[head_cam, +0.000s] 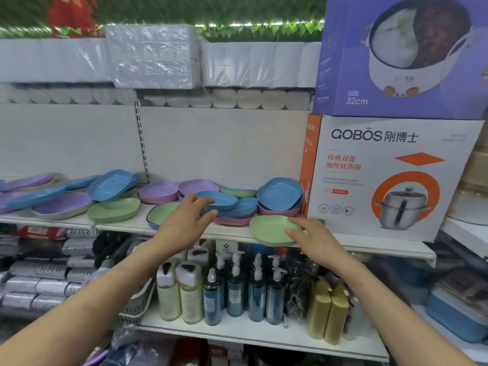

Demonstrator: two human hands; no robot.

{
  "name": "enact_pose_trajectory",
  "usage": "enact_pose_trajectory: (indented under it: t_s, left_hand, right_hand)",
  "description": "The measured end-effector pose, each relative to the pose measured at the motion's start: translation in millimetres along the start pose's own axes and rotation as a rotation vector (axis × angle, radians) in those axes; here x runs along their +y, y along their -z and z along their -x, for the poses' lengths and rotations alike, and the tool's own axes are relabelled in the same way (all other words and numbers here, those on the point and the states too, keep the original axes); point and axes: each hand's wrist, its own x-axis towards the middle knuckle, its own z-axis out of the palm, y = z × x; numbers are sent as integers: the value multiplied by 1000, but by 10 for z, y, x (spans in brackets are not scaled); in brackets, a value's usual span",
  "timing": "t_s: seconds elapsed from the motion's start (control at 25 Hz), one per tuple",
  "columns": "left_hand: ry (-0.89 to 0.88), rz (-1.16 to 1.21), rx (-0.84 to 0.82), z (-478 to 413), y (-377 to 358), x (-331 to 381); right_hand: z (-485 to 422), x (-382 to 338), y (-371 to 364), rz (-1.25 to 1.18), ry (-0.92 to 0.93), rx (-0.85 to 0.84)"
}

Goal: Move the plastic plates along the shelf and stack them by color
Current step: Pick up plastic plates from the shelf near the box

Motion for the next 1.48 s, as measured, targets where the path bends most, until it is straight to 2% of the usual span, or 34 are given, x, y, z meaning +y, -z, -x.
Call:
enact_pose_trajectory:
  t_s: [0.12, 0.28, 0.44, 0.6, 0.88, 0.96, 1.12, 1.24, 1.48]
  left_hand:
    - [77, -40, 151, -96, -18, -150]
    - [195, -43, 159, -273, -1, -435]
    - [208, -78, 92, -340, 23, -549]
    - [198, -64, 2, -606, 45, -576]
    - [318, 108, -316, -1009, 42, -664]
    - [322, 135, -354, -1086, -19, -681]
    - [311, 166, -307, -1125, -80, -672]
    - [312, 184, -185, -1119, -67, -672]
    - [313, 214, -68, -896, 162, -635]
  right_hand:
    - [-137, 39, -7, 32, -34, -33]
    - [-210, 60, 11, -18, -82, -101]
    - [-215, 109, 31, -174, -125, -130]
    - [-207, 147, 135, -203, -117, -63]
    - [-212, -38, 209, -310, -94, -59]
    - [-208, -61, 155, -322, -116, -43]
    - [-200, -65, 74, -341, -127, -17]
    - [-236, -89, 55, -383, -128, 38]
    - [-453, -356, -34, -460, 7, 16]
